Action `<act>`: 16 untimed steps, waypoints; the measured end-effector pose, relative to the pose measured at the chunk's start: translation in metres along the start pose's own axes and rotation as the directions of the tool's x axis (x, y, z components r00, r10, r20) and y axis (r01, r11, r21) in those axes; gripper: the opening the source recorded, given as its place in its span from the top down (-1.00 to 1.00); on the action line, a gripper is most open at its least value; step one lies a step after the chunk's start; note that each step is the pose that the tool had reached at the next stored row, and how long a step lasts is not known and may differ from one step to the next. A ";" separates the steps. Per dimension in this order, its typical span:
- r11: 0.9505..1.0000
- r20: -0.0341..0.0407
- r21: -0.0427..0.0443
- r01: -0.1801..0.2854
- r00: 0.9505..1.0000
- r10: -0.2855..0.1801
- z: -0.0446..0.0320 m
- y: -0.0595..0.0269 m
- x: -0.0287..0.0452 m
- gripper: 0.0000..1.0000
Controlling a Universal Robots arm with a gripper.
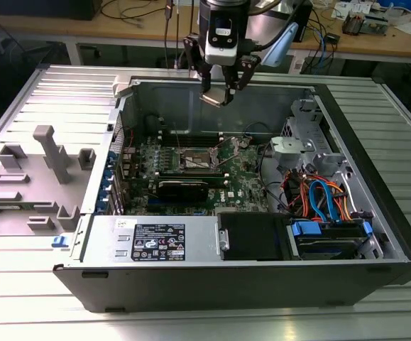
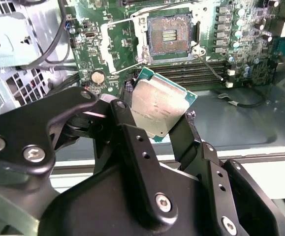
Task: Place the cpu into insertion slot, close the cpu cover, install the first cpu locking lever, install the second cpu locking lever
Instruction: 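Place the cpu into insertion slot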
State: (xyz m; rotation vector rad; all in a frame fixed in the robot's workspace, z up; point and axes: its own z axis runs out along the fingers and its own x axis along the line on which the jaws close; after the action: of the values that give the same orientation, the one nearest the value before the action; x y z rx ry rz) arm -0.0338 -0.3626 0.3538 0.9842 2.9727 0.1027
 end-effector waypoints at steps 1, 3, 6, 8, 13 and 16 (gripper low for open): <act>1.000 0.001 0.000 -0.010 1.000 0.010 0.0003 0.0000 0.0000 -0.09; 0.999 0.003 0.000 -0.044 0.999 0.044 0.0016 -0.0001 0.0000 -0.09; 0.996 0.006 -0.001 -0.087 0.996 0.087 0.0033 -0.0002 0.0000 -0.09; 0.993 0.008 -0.001 -0.117 0.993 0.117 0.0045 -0.0003 -0.0001 -0.09; 0.977 0.015 -0.003 -0.215 0.976 0.215 0.0086 -0.0005 -0.0001 -0.09; 0.961 0.020 -0.004 -0.277 0.961 0.277 0.0114 -0.0007 -0.0001 -0.09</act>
State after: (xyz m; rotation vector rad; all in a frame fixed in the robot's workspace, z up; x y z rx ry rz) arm -0.0338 -0.3626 0.3424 1.3868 2.7966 0.0950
